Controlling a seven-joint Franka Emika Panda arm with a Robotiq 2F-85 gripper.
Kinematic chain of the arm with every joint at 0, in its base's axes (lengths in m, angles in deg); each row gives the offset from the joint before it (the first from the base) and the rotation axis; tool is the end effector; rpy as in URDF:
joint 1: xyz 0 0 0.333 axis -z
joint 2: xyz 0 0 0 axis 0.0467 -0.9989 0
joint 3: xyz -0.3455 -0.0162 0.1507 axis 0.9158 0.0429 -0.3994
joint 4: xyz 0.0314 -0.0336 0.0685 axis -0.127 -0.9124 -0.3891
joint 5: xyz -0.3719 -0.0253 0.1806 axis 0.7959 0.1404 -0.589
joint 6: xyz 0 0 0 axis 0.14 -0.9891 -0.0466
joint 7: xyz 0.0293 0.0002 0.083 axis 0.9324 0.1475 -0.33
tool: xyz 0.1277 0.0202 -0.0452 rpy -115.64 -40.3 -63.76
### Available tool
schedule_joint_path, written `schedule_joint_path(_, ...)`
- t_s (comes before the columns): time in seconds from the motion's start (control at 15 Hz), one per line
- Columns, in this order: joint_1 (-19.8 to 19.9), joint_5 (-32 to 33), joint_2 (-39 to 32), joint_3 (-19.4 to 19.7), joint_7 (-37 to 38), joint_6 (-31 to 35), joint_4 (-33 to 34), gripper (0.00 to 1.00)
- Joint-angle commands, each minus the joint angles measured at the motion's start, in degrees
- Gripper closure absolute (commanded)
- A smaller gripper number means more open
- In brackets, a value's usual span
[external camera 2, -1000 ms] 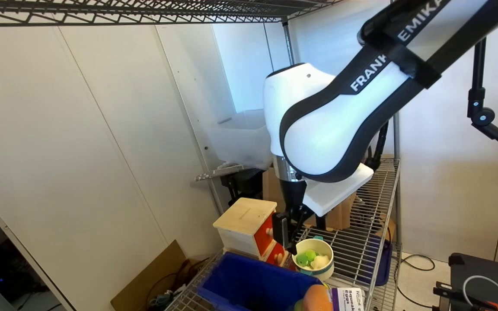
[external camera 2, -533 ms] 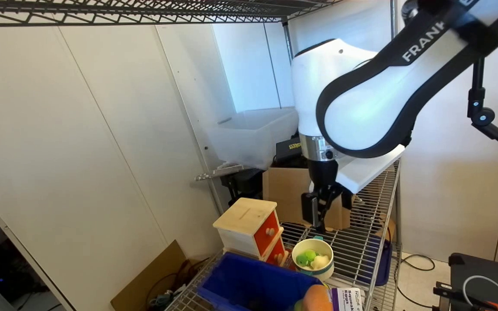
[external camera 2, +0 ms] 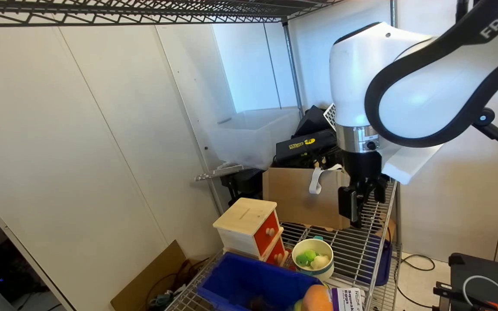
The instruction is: Pick up the plush toys and put them in the box
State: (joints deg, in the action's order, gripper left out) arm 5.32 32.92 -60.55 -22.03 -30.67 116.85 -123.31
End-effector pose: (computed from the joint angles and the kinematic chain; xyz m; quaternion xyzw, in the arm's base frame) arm 0.4926 -0.0546 0.3767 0.9914 -0.1211 0.0224 0.0436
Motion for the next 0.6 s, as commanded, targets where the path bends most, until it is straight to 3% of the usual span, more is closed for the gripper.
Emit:
schedule_joint_path(0.0, 0.7, 4.8, 3.8, -0.4, -6.2, 2.2, -3.9, 0.00)
schedule_joint_path(0.27, 0.2, 7.7, 3.6, -0.7, -12.7, 5.1, -5.1, 0.00)
schedule_joint_path(0.53, -0.5, 5.5, 3.1, -0.8, -17.0, 7.1, -6.4, 0.00)
